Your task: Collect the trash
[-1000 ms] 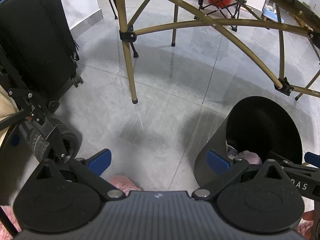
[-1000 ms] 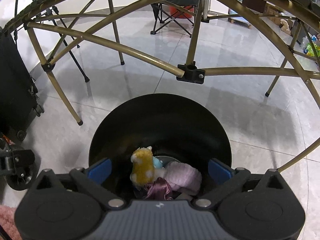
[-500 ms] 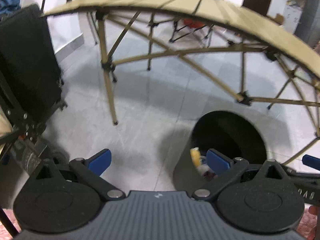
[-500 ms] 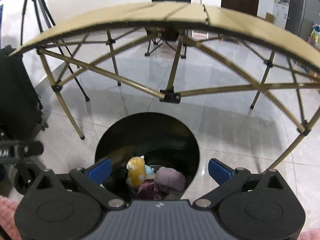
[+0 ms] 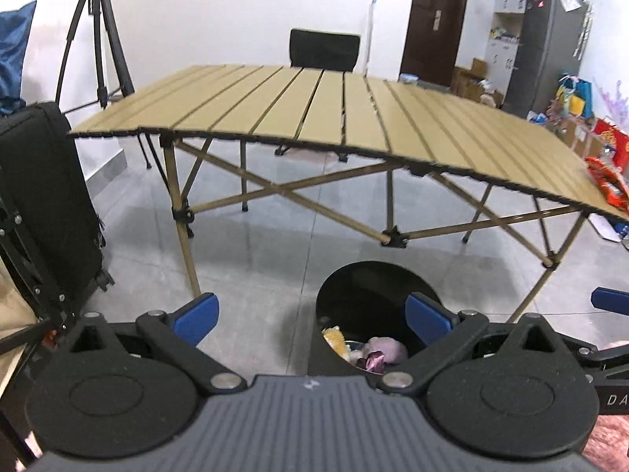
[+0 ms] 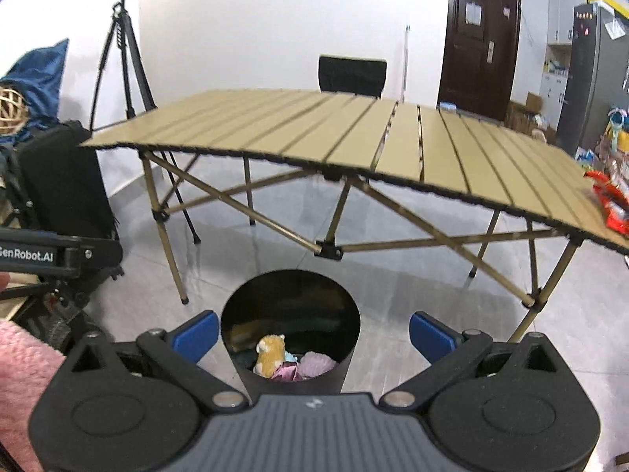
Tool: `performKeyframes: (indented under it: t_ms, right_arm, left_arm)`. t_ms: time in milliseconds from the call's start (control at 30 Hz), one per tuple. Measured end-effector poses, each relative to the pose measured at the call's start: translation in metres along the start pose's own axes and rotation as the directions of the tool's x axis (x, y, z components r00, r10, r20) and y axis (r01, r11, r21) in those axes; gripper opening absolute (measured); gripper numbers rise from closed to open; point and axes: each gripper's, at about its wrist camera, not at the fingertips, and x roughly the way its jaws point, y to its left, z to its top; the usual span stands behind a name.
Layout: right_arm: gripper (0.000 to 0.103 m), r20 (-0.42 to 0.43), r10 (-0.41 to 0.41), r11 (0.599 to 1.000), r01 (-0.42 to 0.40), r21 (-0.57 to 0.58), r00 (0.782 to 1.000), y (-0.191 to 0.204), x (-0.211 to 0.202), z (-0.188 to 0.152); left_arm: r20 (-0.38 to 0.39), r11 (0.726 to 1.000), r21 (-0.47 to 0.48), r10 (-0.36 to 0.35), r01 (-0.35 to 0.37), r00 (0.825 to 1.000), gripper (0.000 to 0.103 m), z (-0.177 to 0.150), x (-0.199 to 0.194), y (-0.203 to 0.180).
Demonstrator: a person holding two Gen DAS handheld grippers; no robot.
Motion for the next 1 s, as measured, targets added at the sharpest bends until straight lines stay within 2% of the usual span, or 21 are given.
performKeyframes:
  t_ms: [333, 1000]
  right_arm:
    - [0.103, 0.055, 0.016, 1.000, -0.017, 0.002, 0.998, 0.000, -0.040, -0.008]
    - [0.103, 0.060, 0.021, 1.000, -0.021, 0.008, 0.998, 0.002, -0.052, -0.015]
  left_arm:
    - [0.034, 0.999, 0.016, -0.045, 0.045, 0.998, 0.103, -0.017, -0.042, -0.009]
    - [0.051, 0.998, 0.035, -0.055, 0.053, 0.997, 0.103, -0.023, -0.055, -0.016]
